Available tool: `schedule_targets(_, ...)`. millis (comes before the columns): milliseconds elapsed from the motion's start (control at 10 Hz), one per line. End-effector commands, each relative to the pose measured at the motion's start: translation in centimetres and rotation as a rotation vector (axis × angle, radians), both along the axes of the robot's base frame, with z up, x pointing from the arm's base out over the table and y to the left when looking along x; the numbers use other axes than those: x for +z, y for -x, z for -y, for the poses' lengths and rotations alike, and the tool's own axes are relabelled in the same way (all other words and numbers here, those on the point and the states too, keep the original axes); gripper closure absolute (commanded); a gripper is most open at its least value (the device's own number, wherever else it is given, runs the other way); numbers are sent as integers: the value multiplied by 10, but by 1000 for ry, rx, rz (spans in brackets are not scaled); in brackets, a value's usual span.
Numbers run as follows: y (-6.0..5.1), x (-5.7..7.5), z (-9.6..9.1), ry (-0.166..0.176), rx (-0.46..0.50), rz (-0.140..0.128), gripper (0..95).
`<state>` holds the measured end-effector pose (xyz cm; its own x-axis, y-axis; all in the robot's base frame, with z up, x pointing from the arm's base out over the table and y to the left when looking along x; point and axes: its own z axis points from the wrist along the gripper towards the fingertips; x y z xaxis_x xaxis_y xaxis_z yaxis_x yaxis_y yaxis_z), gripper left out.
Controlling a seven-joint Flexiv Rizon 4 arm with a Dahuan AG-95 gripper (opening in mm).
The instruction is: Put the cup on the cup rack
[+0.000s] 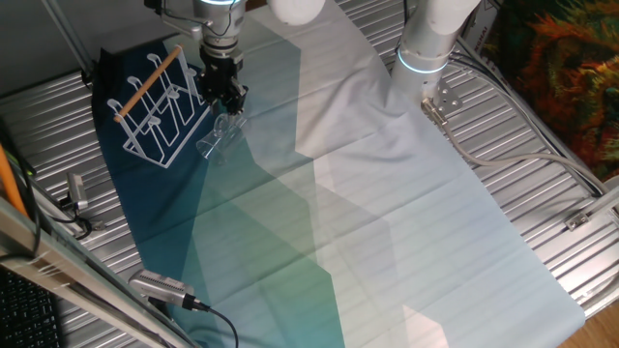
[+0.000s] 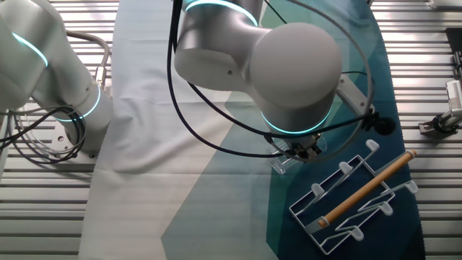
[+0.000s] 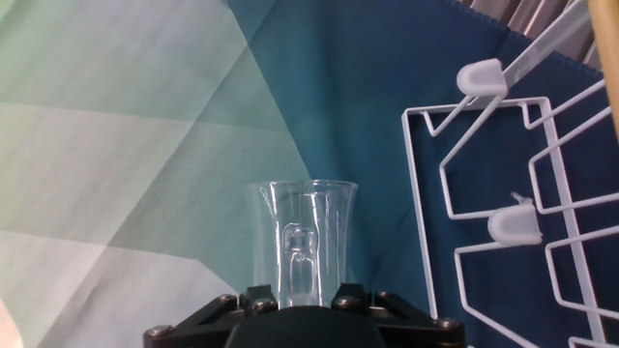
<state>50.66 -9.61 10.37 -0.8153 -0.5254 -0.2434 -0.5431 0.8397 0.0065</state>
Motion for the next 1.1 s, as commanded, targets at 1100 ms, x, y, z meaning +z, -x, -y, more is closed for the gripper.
schedule_targets(1100,-10,-9,-2,-18,0,24,570)
